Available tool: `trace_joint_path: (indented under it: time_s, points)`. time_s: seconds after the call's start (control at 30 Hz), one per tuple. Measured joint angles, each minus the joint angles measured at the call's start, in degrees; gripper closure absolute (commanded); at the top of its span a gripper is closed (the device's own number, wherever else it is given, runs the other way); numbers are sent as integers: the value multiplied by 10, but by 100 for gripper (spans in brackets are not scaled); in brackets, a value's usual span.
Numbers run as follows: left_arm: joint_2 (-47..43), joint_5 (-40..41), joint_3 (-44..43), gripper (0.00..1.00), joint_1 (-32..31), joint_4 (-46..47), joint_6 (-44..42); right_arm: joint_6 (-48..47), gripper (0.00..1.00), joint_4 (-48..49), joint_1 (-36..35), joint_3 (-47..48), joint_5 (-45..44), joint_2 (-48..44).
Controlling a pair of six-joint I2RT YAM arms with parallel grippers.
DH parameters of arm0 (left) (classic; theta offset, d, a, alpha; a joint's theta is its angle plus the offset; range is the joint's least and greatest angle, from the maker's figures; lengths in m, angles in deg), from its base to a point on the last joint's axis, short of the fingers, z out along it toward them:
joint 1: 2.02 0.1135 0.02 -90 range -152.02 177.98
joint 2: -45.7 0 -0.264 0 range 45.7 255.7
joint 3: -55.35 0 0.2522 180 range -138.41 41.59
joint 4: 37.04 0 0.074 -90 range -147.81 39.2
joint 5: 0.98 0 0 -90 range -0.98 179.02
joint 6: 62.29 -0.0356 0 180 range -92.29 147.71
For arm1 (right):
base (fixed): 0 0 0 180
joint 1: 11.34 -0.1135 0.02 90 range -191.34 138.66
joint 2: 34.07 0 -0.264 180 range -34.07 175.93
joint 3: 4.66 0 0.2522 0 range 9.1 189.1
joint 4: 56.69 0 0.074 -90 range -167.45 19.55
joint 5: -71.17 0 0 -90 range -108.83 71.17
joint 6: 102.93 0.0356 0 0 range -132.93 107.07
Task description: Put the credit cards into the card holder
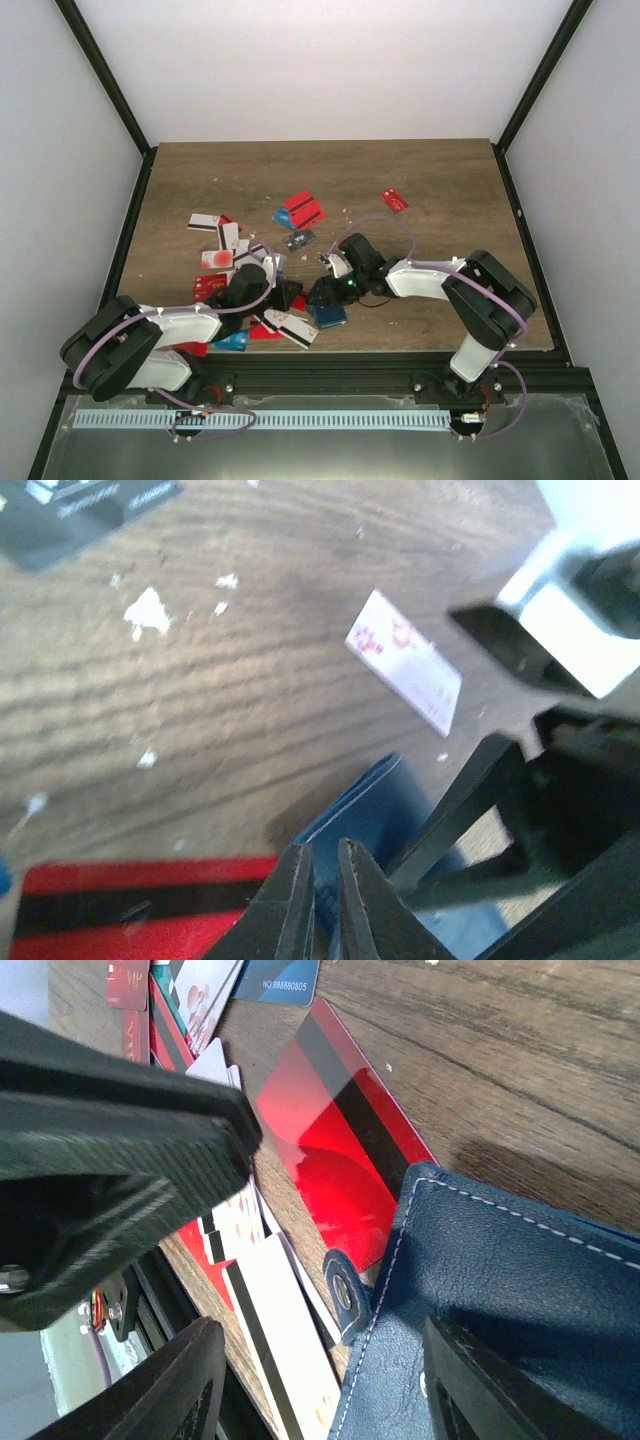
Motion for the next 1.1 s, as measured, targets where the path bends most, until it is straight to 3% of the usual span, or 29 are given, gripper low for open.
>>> trace_joint_path:
  time_s: [0.2, 0.53, 0.73, 1.1]
  points:
    - [28, -26, -86, 90, 7, -47, -2, -9, 53, 0, 0, -3, -7, -1]
    - [168, -136, -186, 91, 21, -124, -30, -23, 59, 6, 1, -8, -9, 1]
    - [188, -160, -206, 92, 23, -171, -48, -30, 64, 9, 1, -9, -13, 1]
    - [189, -162, -197, 92, 24, -159, -45, -30, 73, 14, 1, -9, -24, 5]
